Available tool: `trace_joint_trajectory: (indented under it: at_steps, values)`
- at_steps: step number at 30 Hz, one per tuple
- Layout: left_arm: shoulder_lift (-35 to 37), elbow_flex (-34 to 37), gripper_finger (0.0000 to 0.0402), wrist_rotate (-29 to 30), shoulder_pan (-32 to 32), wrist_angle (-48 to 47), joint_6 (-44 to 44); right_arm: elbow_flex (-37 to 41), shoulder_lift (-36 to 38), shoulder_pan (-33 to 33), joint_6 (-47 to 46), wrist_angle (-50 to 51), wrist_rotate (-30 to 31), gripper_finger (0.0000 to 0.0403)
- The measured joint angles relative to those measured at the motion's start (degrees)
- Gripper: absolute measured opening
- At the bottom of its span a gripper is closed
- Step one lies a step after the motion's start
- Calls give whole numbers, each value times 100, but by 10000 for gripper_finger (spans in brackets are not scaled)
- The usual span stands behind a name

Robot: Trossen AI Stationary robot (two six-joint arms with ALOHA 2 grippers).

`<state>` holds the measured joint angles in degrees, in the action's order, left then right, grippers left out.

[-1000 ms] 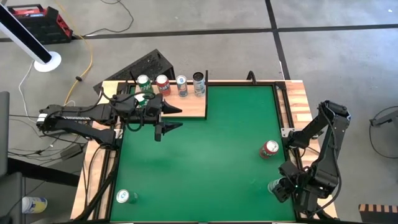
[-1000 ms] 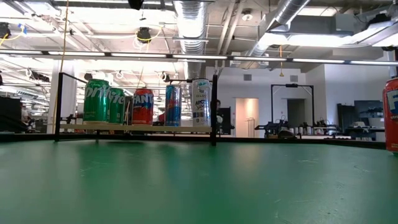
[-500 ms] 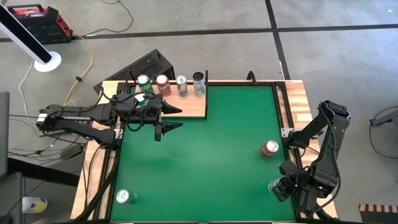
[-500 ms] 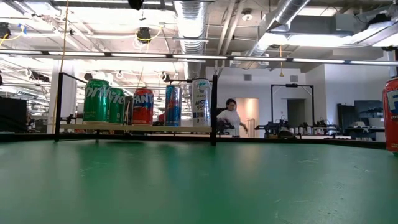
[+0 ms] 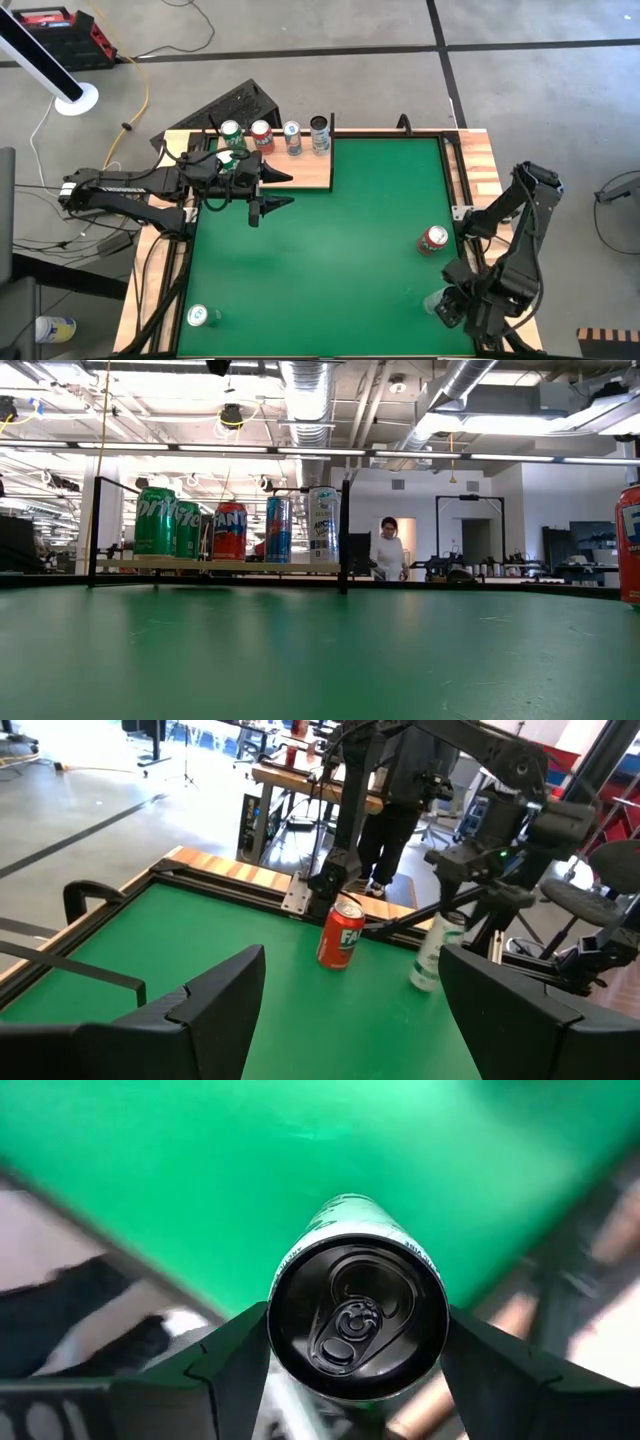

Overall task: Place canned beverage on shelf
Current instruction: Put the white and blue soda can on the shelf aligned with the other white and blue soda can

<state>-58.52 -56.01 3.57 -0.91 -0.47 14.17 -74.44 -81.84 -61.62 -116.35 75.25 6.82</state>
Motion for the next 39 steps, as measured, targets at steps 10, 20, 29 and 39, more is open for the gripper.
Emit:
trace_joint_trajectory:
  at_steps: [10,20,29,39]
  values:
    - [2,0,283,11,1,-4,-448,-749,4,1783,3025,-245,392,278]
    - [109,4,283,-593,-294,-336,-1509,-1578,-85,4207,6963,-1616,363,278]
    - [519,5,283,-1961,-1498,-1201,-1766,-3181,-1287,6315,9461,-1738,-795,278]
    - [588,7,283,-2293,-2155,-1398,-1651,-5834,-3106,7555,12680,-394,-1324,278]
